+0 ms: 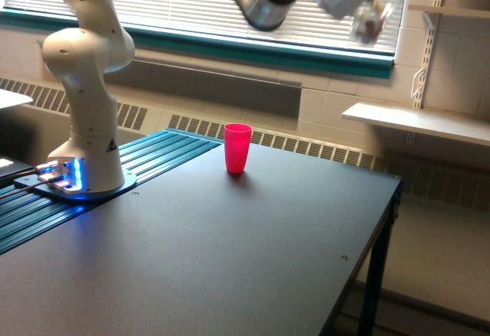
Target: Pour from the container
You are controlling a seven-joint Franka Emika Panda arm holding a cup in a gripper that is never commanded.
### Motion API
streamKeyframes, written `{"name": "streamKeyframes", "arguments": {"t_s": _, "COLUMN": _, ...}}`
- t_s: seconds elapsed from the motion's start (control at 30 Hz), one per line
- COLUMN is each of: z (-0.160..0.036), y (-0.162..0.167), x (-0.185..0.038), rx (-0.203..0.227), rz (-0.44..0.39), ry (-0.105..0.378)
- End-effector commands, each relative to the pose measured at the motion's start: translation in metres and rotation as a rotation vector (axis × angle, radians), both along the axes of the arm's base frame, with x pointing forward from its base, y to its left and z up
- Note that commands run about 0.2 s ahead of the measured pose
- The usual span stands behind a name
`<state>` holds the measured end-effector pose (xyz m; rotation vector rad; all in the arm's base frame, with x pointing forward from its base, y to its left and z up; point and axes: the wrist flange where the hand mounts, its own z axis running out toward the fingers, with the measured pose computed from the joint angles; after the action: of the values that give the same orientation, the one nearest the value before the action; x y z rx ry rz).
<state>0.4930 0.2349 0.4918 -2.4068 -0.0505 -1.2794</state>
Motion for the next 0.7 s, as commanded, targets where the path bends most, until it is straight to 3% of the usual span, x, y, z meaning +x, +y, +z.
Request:
{"name": "streamKeyframes", "arguments": {"t_s": 0.03, "z": -0.041, "y": -0.009, "x": -0.011, "rx": 0.012, "rz": -0.008, "ry": 0.083}}
{"name": "streamKeyframes", "arguments": {"t_s": 0.27, "z": -0.063, "y": -0.014, "x": -0.031, "rx": -0.047, "rz": 0.066, "ry": 0.089}}
{"name": "streamKeyframes", "arguments": {"t_s": 0.7, "z": -0.075, "y": -0.040, "x": -0.055, "rx": -0.159, "rz": 0.168, "ry": 0.061}}
